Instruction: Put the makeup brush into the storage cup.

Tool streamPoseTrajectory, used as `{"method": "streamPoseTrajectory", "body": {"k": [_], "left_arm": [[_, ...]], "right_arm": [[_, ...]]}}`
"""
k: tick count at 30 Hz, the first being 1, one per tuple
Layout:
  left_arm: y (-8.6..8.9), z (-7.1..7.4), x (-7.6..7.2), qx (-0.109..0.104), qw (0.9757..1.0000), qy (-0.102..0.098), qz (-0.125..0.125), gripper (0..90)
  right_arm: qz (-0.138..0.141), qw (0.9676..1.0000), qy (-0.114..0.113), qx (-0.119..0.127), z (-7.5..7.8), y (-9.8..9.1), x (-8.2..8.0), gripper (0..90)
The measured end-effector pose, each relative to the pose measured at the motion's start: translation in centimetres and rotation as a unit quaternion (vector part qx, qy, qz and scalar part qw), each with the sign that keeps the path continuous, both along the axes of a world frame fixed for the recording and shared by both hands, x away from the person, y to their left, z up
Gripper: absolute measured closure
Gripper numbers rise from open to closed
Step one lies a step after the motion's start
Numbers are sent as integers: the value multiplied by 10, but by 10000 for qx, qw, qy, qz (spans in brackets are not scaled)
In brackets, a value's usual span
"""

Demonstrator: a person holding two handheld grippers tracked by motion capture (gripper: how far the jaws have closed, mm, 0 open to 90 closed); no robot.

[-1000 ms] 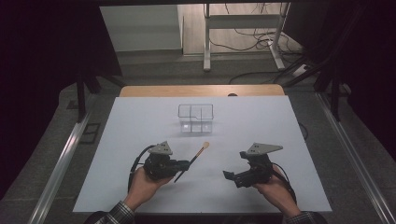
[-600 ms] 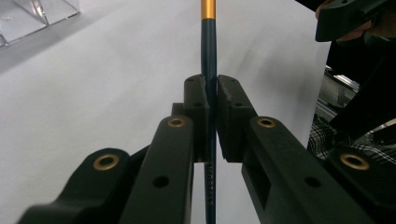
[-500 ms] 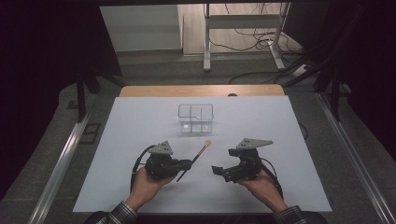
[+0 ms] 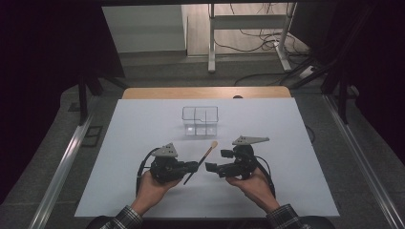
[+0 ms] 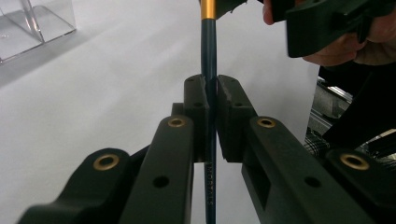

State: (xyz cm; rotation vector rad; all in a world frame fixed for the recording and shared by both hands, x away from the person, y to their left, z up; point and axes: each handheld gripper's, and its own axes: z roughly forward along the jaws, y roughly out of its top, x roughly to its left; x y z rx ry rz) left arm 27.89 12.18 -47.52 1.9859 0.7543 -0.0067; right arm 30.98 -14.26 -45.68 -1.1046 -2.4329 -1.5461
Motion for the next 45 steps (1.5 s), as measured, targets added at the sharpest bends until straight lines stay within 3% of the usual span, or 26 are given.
{"method": "streamPoseTrajectory", "body": {"k": [3,7,18,21,22,23,24,25,26,30,33,35,38,45], "left_arm": [[-1,0,0,5,10000,-32,-19,835],[-3,1,-1,1,10000,-47,-40,836],[-6,1,-2,23,9999,-52,-97,836],[-7,1,-2,69,9999,-51,-143,835],[-8,1,-2,146,9997,-56,-166,835],[-12,-1,-2,292,9993,-95,-203,828],[-12,-1,-2,292,9993,-95,-203,824],[-12,-1,-2,275,9994,-53,-207,791],[-11,-1,-2,270,9995,-67,-154,699],[-10,0,1,281,9996,-45,-42,357],[-9,-1,3,363,9993,49,-17,189],[-9,-2,3,552,9985,42,11,116],[-9,-1,3,614,9981,30,-38,47],[-8,-3,-1,853,9963,-86,-1,7]], "right_arm": [[27,10000,-4,-3,0,3,1,125],[36,10000,26,69,1,9,3,227],[-49,9987,384,327,-1,11,10,455],[25,9970,556,543,-3,10,12,769],[25,9970,556,543,-3,10,12,769],[177,9914,923,914,-5,9,13,841],[149,9925,892,826,-5,11,13,843],[120,9952,729,639,-4,12,11,845],[121,9966,620,520,-4,13,10,845],[106,9971,598,453,-5,13,10,844],[114,9972,574,456,-4,13,10,844],[151,9976,500,455,-3,12,9,844],[170,9979,443,451,-2,12,9,844],[191,9986,299,403,0,9,8,843]]}}
